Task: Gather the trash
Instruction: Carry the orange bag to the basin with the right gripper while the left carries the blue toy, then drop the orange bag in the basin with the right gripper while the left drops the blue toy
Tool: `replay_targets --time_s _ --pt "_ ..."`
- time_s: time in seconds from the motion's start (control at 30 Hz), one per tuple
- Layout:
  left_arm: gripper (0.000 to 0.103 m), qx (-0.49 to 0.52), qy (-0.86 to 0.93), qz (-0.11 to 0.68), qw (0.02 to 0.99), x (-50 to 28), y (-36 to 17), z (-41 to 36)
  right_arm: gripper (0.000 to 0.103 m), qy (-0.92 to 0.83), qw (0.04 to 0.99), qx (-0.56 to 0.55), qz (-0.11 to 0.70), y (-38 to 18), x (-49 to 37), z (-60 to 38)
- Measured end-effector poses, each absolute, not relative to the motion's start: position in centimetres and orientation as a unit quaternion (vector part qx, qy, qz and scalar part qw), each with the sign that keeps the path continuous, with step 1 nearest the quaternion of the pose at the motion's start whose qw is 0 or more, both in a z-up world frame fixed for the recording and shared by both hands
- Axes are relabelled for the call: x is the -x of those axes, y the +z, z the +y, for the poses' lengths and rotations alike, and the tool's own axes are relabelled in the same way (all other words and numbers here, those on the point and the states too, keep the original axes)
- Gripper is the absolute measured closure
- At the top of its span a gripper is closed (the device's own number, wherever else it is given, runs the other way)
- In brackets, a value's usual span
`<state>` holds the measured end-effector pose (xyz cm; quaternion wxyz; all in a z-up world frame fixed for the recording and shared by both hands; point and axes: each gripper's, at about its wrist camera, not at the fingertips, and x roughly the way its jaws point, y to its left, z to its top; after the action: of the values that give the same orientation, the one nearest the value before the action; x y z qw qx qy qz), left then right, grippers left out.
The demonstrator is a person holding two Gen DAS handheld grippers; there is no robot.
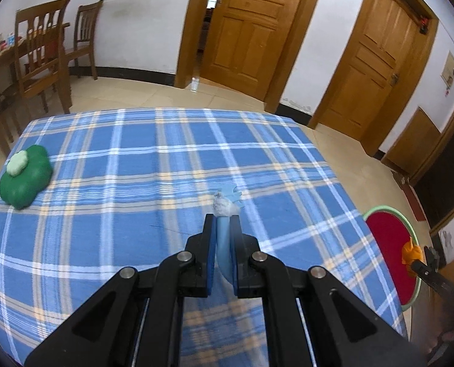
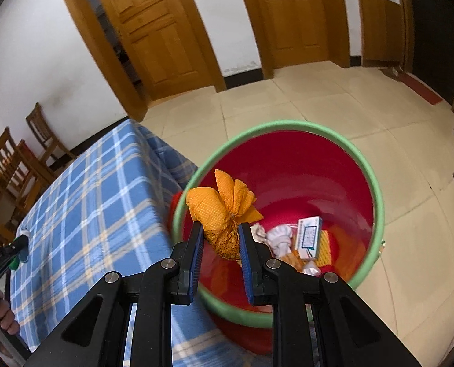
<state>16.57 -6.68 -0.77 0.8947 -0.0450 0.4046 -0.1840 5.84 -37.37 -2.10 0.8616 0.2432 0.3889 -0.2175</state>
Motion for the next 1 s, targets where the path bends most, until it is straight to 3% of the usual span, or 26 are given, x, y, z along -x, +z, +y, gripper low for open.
replay_targets --time_s 1.0 --pt "0.096 -0.034 -0.336 0.432 0.836 -10.9 0.5 -21.7 0.066 -0.242 0.860 -0.256 0.370 -0.7 -0.7 -40.5"
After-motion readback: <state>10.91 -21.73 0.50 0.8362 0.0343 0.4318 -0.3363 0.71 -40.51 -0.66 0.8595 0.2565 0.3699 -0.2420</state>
